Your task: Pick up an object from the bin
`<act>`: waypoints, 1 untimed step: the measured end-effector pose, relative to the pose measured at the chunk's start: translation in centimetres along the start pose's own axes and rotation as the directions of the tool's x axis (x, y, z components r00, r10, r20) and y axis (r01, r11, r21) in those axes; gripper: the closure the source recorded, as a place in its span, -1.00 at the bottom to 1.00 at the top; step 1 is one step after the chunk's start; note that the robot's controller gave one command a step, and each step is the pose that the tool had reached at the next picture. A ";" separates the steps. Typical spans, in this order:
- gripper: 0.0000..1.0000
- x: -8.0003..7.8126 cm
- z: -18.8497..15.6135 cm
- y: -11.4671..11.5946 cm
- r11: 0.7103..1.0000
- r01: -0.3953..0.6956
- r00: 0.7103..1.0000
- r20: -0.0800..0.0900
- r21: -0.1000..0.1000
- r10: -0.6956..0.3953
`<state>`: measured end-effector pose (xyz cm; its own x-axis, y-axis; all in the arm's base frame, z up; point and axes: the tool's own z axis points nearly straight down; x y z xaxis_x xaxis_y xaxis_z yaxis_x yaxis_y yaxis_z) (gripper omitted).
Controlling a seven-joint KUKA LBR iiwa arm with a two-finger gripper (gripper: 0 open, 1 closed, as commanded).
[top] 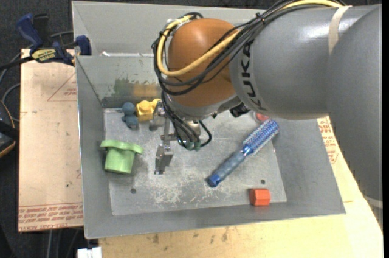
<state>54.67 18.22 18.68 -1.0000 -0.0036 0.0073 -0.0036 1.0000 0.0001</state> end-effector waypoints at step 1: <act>-1.00 -0.2 11.0 6.8 1.000 0.007 1.000 0.017 -0.004 -0.007</act>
Offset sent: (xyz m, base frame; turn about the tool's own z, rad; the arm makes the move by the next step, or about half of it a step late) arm -0.0016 0.0646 -0.1128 -0.0029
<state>54.80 24.99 7.70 -0.9999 -0.0108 -0.0094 -0.0108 0.9999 0.0042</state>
